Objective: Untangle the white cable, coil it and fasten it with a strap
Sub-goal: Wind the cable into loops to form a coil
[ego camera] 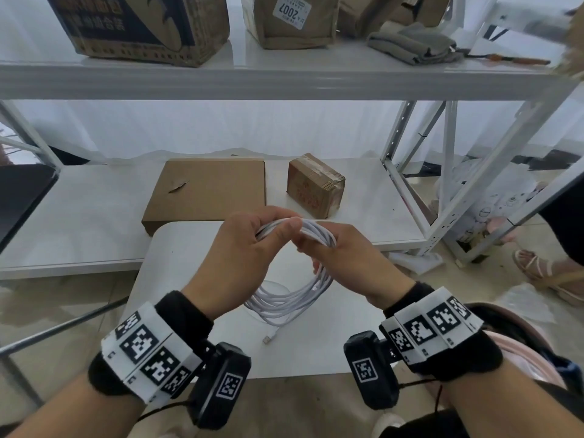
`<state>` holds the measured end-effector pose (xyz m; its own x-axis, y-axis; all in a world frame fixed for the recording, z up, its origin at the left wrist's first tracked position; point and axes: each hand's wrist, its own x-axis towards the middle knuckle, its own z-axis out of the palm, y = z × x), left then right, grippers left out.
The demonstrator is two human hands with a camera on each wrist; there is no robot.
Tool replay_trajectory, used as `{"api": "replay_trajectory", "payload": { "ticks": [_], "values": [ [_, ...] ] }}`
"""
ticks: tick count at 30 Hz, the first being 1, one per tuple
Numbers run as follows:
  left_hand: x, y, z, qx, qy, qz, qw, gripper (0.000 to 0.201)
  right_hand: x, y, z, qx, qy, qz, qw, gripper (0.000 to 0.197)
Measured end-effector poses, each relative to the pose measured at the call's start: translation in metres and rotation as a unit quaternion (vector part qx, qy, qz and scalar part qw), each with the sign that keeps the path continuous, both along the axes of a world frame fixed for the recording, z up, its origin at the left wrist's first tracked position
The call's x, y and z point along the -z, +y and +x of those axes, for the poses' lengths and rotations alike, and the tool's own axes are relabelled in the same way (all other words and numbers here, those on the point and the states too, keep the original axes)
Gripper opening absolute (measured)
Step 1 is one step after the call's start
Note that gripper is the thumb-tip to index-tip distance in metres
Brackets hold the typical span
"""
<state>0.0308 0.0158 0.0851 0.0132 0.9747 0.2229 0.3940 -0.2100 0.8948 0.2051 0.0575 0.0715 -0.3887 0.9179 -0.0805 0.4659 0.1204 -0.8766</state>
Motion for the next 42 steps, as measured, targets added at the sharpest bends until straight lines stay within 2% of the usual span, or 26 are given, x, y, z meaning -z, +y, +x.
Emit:
{"api": "replay_trajectory", "payload": {
  "ticks": [2, 4, 6, 9, 12, 14, 17, 19, 20, 22, 26, 28, 32, 37, 40, 42],
  "values": [
    [0.000, 0.001, -0.001, 0.003, 0.007, -0.004, 1.000, 0.017, 0.002, 0.001, 0.000, 0.010, -0.055, 0.030, 0.998, 0.038],
    [-0.001, 0.001, -0.002, 0.003, 0.008, -0.007, 1.000, 0.018, 0.003, 0.002, -0.001, 0.020, -0.076, 0.071, 0.994, 0.045],
    [-0.002, 0.003, -0.004, 0.000, -0.015, -0.012, 1.000, 0.018, 0.001, 0.002, 0.000, 0.017, -0.038, 0.090, 0.995, 0.043],
    [0.001, 0.007, -0.012, -0.006, -0.104, -0.033, 0.994, 0.023, -0.003, 0.002, 0.001, -0.008, 0.066, 0.036, 0.997, 0.034],
    [0.002, 0.010, -0.016, 0.002, -0.193, -0.062, 0.979, 0.030, -0.009, 0.000, 0.003, -0.023, 0.084, 0.036, 0.996, 0.030],
    [0.001, 0.010, -0.016, 0.004, -0.219, -0.065, 0.973, 0.032, -0.011, -0.001, 0.003, -0.041, 0.121, 0.007, 0.992, 0.027],
    [0.000, 0.010, -0.014, -0.008, -0.261, -0.065, 0.963, 0.029, -0.013, -0.002, 0.000, -0.068, 0.261, -0.098, 0.958, 0.034],
    [-0.002, 0.011, -0.014, -0.013, -0.301, -0.070, 0.951, 0.027, -0.016, -0.005, -0.004, -0.063, 0.351, -0.163, 0.920, 0.025],
    [-0.003, 0.012, -0.014, -0.012, -0.320, -0.075, 0.945, 0.028, -0.017, -0.005, -0.006, -0.056, 0.380, -0.182, 0.905, 0.019],
    [-0.005, 0.013, -0.014, -0.003, -0.359, -0.090, 0.929, 0.032, -0.017, -0.006, -0.008, -0.036, 0.418, -0.209, 0.883, 0.026],
    [-0.005, 0.013, -0.016, 0.026, -0.440, -0.128, 0.888, 0.039, -0.015, -0.002, -0.016, 0.034, 0.443, -0.221, 0.868, 0.042],
    [-0.003, 0.011, -0.017, 0.035, -0.450, -0.143, 0.881, 0.040, -0.015, -0.001, -0.018, 0.071, 0.460, -0.208, 0.860, 0.043],
    [0.003, 0.003, -0.007, 0.027, -0.456, -0.185, 0.870, 0.042, -0.015, 0.004, -0.017, 0.140, 0.520, -0.214, 0.815, 0.043],
    [0.006, 0.000, 0.012, -0.002, -0.550, -0.167, 0.818, 0.030, -0.011, 0.003, -0.017, 0.147, 0.551, -0.259, 0.780, 0.050],
    [0.003, 0.004, 0.019, -0.082, -0.529, -0.157, 0.830, 0.024, -0.008, 0.000, -0.019, 0.101, 0.574, -0.314, 0.750, 0.062],
    [0.001, 0.004, 0.023, -0.130, -0.500, -0.153, 0.842, 0.031, -0.006, -0.003, -0.022, 0.091, 0.565, -0.318, 0.756, 0.059]
  ]
}}
